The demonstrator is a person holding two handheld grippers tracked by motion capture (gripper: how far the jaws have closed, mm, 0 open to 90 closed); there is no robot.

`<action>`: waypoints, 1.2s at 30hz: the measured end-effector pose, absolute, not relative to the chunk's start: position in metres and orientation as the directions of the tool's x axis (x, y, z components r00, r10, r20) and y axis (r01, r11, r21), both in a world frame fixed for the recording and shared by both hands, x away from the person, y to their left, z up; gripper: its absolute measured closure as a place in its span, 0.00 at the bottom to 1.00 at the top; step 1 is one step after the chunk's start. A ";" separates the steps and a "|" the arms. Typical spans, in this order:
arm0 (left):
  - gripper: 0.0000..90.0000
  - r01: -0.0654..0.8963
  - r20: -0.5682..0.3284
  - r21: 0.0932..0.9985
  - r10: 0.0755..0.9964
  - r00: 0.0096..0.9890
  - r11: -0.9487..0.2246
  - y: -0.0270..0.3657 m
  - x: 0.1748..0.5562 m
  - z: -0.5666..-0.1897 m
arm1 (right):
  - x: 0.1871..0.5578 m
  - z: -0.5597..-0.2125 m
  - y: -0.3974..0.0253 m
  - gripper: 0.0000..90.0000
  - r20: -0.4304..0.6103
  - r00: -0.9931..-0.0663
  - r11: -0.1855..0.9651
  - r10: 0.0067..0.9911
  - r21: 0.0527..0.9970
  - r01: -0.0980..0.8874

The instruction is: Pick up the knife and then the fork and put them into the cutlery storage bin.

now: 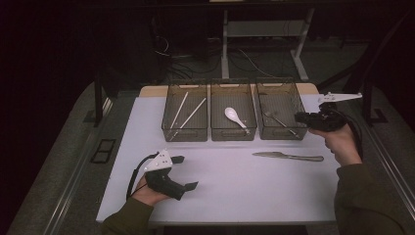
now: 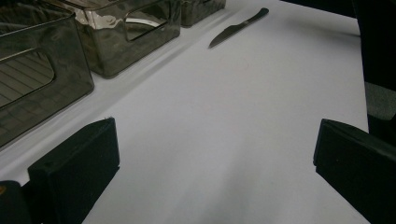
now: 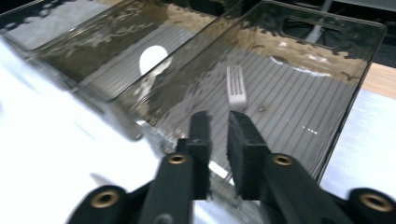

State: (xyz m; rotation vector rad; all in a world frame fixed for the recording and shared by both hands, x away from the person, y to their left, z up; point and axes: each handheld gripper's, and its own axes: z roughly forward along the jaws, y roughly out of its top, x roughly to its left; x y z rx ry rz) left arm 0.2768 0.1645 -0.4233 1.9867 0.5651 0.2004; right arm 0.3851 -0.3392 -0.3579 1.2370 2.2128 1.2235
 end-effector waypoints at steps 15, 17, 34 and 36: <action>0.00 0.304 -0.101 0.874 0.471 0.876 -0.378 0.163 0.276 -0.424 | 0.349 -0.387 -0.358 1.00 0.077 -0.568 0.356 0.820 0.708 0.610; 0.00 0.303 -0.099 0.874 0.470 0.877 -0.380 0.163 0.276 -0.424 | 0.348 -0.393 -0.361 1.00 0.059 -0.558 0.375 0.827 0.682 0.628; 0.00 0.298 -0.095 0.873 0.465 0.880 -0.386 0.163 0.276 -0.424 | 0.355 -0.430 -0.372 1.00 0.050 -0.505 0.414 0.861 0.508 0.755; 0.00 0.299 -0.097 0.874 0.465 0.880 -0.384 0.162 0.276 -0.424 | 0.356 -0.431 -0.372 1.00 0.048 -0.507 0.418 0.860 0.503 0.756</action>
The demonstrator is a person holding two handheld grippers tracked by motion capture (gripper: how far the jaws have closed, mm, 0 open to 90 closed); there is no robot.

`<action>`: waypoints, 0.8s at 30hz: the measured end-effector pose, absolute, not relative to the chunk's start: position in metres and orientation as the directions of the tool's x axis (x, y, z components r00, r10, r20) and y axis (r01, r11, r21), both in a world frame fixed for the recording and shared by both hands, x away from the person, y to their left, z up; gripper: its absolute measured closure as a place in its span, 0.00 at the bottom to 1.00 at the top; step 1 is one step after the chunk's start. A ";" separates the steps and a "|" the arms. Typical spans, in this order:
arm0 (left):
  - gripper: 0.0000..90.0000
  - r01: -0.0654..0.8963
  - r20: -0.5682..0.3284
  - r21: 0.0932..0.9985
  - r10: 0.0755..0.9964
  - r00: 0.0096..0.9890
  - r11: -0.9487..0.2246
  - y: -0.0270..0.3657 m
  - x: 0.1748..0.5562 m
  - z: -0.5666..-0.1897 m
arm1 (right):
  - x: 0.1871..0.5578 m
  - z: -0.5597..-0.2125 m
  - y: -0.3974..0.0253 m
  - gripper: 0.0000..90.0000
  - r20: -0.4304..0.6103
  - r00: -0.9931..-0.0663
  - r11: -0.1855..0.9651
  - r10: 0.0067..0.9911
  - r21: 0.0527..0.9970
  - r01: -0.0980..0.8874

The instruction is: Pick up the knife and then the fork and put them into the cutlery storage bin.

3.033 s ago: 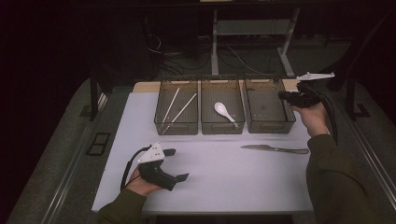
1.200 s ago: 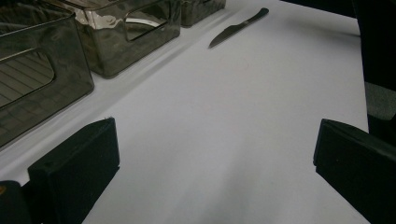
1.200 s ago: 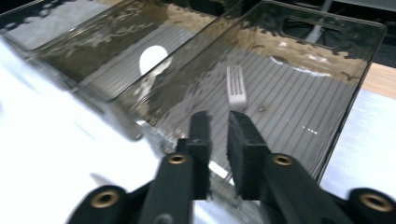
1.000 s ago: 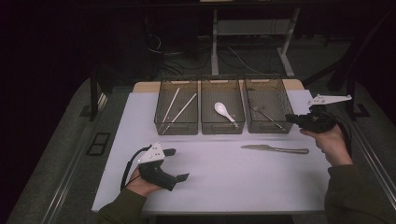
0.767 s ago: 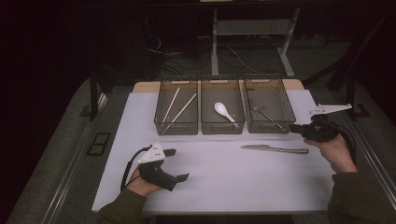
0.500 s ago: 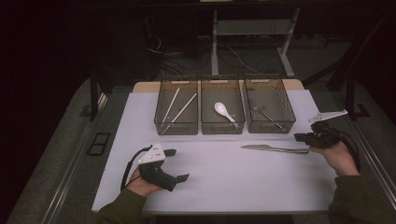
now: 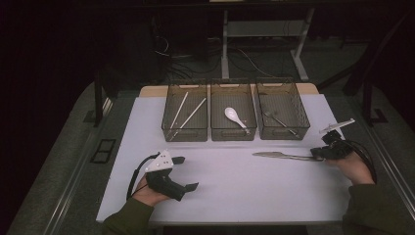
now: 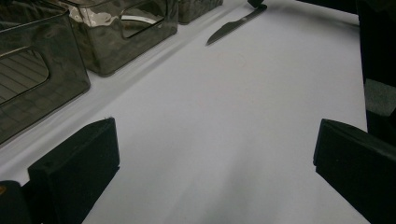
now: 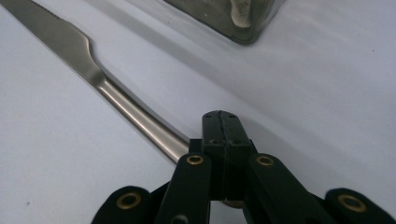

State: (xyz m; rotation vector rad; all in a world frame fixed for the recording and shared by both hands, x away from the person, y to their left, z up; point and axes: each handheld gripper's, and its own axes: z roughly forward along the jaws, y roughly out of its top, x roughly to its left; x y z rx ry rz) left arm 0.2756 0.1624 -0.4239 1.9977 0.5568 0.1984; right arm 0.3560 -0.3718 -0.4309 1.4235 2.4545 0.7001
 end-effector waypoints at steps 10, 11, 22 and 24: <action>0.00 0.306 -0.104 0.871 0.465 0.879 -0.383 0.162 0.276 -0.424 | 0.358 -0.433 -0.372 1.00 0.044 -0.499 0.418 0.865 0.488 0.766; 0.00 0.306 -0.104 0.872 0.465 0.879 -0.383 0.162 0.275 -0.424 | 0.358 -0.433 -0.371 1.00 0.045 -0.498 0.417 0.866 0.486 0.768; 0.00 0.306 -0.106 0.872 0.464 0.879 -0.381 0.162 0.276 -0.424 | 0.349 -0.431 -0.371 1.00 0.073 -0.533 0.447 0.843 0.456 0.769; 0.00 0.305 -0.105 0.873 0.463 0.880 -0.382 0.163 0.276 -0.424 | 0.346 -0.431 -0.371 1.00 0.075 -0.544 0.458 0.836 0.451 0.766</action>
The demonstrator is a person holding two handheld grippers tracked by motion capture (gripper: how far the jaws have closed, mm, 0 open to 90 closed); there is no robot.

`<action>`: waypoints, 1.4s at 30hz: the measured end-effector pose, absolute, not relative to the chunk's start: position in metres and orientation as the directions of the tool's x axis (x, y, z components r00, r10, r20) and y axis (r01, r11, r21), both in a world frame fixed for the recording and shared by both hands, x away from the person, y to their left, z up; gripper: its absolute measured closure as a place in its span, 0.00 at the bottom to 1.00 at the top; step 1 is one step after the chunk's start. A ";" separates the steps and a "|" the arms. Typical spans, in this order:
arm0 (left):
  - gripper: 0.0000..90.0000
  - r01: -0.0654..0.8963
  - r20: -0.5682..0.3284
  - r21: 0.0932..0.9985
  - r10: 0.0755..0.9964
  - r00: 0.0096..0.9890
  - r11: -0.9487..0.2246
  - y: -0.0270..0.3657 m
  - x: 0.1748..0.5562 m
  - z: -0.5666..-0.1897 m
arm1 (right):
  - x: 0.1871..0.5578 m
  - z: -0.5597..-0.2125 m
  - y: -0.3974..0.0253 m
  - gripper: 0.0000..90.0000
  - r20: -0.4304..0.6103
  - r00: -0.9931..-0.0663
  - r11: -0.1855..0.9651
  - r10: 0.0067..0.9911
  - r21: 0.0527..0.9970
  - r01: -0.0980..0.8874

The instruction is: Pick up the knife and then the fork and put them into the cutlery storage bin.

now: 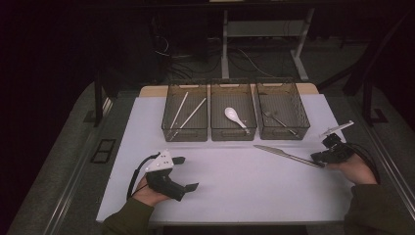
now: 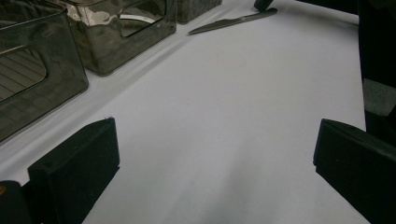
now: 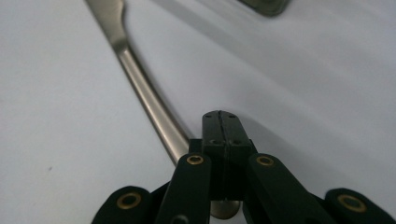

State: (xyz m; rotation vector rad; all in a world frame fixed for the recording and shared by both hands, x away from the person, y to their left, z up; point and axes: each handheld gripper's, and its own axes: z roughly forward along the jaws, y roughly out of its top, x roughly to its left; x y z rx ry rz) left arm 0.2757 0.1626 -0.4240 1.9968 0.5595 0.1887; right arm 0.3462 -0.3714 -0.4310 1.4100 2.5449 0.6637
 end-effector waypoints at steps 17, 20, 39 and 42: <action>0.00 0.300 -0.100 0.871 0.458 0.883 -0.388 0.162 0.275 -0.423 | 0.323 -0.427 -0.363 1.00 0.105 -0.631 0.555 0.769 0.382 0.739; 0.00 0.299 -0.099 0.871 0.456 0.884 -0.389 0.162 0.275 -0.423 | 0.318 -0.426 -0.360 1.00 0.114 -0.650 0.576 0.751 0.369 0.730; 0.00 0.302 -0.102 0.871 0.459 0.882 -0.387 0.160 0.274 -0.424 | 0.327 -0.406 -0.326 0.79 0.092 -0.697 0.628 0.711 0.361 0.689; 0.00 0.302 -0.101 0.870 0.459 0.883 -0.389 0.161 0.275 -0.424 | 0.334 -0.405 -0.316 0.80 0.080 -0.705 0.643 0.704 0.348 0.682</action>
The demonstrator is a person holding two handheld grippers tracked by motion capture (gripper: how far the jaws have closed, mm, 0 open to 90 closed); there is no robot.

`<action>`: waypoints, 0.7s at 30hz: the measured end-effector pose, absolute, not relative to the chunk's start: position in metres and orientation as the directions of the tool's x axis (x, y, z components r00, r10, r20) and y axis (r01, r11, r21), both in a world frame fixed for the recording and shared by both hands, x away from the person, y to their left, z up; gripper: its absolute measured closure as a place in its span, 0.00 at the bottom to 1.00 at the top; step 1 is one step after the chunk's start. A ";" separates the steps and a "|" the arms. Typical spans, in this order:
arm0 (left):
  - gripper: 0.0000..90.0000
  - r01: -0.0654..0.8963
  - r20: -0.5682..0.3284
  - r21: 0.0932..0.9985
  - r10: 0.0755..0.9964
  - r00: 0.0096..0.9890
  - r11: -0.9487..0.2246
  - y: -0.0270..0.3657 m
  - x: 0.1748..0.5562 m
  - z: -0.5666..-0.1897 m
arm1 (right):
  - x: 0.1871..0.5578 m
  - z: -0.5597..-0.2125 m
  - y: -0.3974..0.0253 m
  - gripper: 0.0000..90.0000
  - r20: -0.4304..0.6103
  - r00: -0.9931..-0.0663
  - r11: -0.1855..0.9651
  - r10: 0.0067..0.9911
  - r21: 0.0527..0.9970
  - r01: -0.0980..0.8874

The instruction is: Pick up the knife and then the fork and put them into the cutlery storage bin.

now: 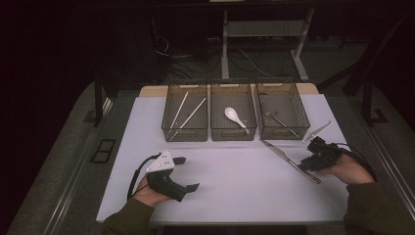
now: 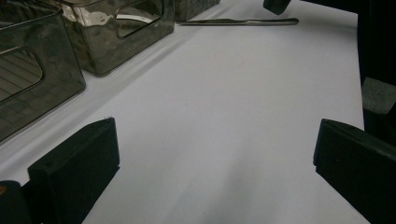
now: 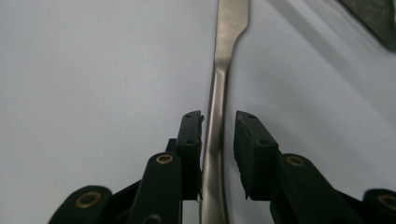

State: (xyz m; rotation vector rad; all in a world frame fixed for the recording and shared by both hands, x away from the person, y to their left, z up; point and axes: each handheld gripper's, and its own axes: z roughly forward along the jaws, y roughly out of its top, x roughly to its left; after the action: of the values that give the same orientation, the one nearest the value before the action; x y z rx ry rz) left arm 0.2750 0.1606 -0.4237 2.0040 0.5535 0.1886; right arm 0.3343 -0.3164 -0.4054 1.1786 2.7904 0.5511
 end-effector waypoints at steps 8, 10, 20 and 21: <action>0.00 0.300 -0.099 0.870 0.458 0.883 -0.391 0.160 0.275 -0.424 | 0.352 -0.414 -0.295 0.83 0.059 -0.733 0.688 0.678 0.298 0.661; 0.00 0.303 -0.102 0.870 0.460 0.882 -0.389 0.161 0.275 -0.424 | 0.355 -0.416 -0.291 0.83 0.053 -0.733 0.694 0.678 0.282 0.662; 0.00 0.304 -0.103 0.869 0.459 0.882 -0.390 0.160 0.275 -0.424 | 0.363 -0.421 -0.284 0.85 0.037 -0.727 0.703 0.686 0.225 0.675; 0.00 0.304 -0.102 0.868 0.458 0.883 -0.392 0.160 0.275 -0.424 | 0.363 -0.421 -0.283 0.85 0.042 -0.722 0.699 0.690 0.217 0.681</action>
State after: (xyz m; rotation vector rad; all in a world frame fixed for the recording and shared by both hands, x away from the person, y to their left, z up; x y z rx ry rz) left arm 0.2749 0.1601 -0.4241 2.0076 0.5543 0.1866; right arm 0.3631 -0.2831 -0.4212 1.1530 2.8564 0.3391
